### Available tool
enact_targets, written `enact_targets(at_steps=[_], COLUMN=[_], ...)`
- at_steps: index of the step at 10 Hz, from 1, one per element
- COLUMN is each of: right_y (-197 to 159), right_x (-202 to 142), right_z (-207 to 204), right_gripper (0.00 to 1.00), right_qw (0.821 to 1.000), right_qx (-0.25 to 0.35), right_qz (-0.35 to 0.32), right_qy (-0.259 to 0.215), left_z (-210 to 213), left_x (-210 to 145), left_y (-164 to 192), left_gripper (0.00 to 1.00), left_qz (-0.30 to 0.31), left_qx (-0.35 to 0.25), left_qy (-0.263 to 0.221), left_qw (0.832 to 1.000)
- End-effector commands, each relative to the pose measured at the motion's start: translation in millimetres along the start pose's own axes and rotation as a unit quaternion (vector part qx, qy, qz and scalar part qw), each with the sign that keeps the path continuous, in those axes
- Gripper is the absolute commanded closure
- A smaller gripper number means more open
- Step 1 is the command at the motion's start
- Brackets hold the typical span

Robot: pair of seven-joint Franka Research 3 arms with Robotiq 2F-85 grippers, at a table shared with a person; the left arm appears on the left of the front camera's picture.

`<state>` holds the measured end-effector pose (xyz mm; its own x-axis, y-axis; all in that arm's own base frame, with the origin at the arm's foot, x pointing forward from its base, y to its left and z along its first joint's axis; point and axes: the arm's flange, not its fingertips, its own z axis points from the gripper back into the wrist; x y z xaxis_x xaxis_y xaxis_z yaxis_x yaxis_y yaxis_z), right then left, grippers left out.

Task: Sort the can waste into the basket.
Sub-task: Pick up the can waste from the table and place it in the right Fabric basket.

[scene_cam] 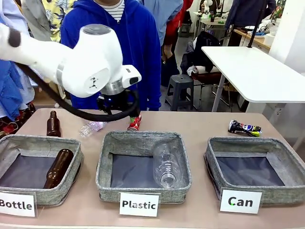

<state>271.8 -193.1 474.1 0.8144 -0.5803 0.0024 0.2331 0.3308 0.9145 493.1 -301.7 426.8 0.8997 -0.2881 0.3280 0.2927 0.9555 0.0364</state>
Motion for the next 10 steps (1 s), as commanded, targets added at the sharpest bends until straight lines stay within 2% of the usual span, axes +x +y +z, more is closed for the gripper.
enact_targets(at_steps=[1,4,5,7,8,10], right_y=[0,0,0,0,0,0], right_x=[2,2,2,2,2,2], right_z=[0,0,0,0,0,0], right_gripper=[0.0,0.0,0.0,0.0,0.0,0.0], right_qw=[1.0,1.0,1.0,1.0,1.0,1.0], right_qx=[0.014,0.014,0.014,0.014,0.014,0.014], right_qz=[0.01,0.01,0.01,0.01,0.01,0.01], right_qy=[-0.003,-0.003,-0.003,-0.003,-0.003,-0.003], left_z=[-19,-18,-24,-24,-27,-47], left_x=[28,52,32,32,42,61], left_y=[-23,-20,-18,-18,-22,-4], left_gripper=[0.0,0.0,0.0,0.0,0.0,0.0], left_qz=[0.073,0.168,0.099,0.099,0.123,0.198], left_qx=[0.029,0.021,0.014,0.014,0.016,-0.029], left_qy=[0.008,0.011,0.005,0.005,0.008,0.003], left_qw=[0.997,0.985,0.995,0.995,0.992,0.98])
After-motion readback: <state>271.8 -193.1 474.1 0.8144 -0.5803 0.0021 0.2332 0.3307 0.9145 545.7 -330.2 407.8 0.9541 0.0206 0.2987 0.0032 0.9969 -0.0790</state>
